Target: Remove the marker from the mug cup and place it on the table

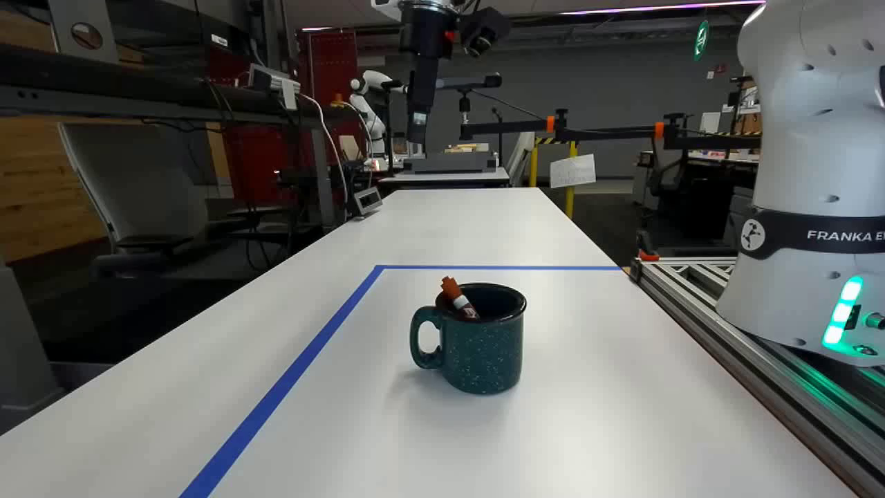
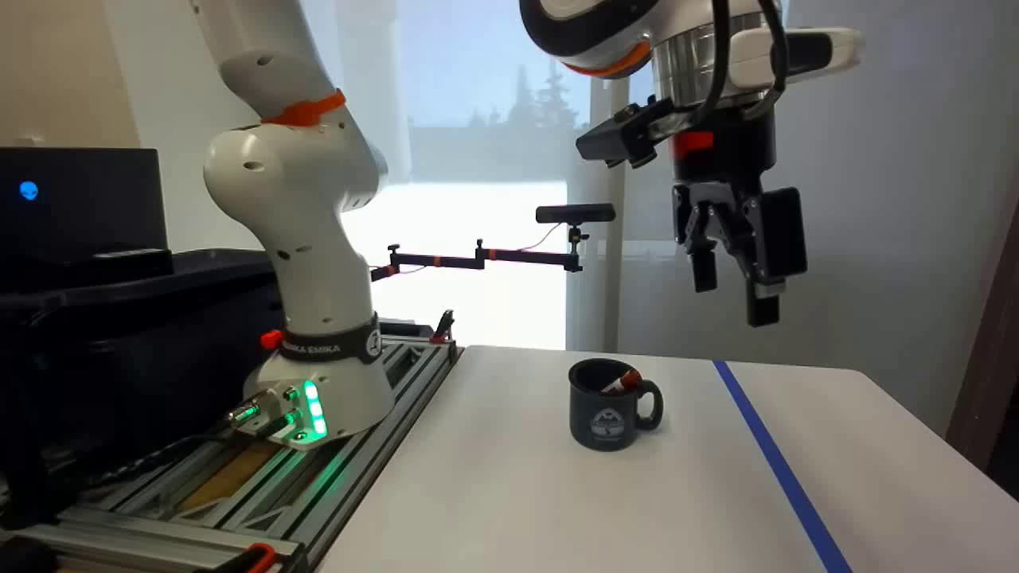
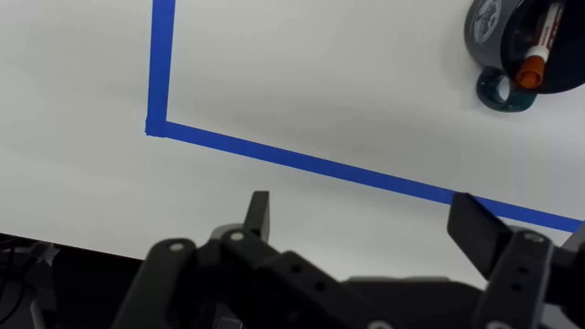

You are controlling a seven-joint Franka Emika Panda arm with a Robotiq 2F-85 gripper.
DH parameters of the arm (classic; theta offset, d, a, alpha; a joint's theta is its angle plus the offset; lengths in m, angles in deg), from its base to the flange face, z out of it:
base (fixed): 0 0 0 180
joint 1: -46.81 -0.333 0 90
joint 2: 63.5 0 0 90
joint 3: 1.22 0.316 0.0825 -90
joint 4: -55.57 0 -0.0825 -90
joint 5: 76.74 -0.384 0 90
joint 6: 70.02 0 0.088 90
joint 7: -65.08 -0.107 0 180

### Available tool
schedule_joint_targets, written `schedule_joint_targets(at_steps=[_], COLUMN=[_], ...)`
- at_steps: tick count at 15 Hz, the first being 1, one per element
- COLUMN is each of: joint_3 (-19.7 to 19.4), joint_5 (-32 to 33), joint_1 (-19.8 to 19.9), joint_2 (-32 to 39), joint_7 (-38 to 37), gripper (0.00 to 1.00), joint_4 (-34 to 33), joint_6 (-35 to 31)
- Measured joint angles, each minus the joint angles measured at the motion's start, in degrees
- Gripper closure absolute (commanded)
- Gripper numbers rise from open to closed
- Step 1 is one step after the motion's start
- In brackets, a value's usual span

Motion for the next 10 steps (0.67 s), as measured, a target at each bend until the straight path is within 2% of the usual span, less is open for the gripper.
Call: schedule_joint_targets(at_steps=[10], joint_3=[0.3], joint_5=[0.0], joint_1=[0.4], joint_2=[0.1], joint_7=[-0.5], gripper=[0.00], joint_4=[0.1], joint_6=[0.0])
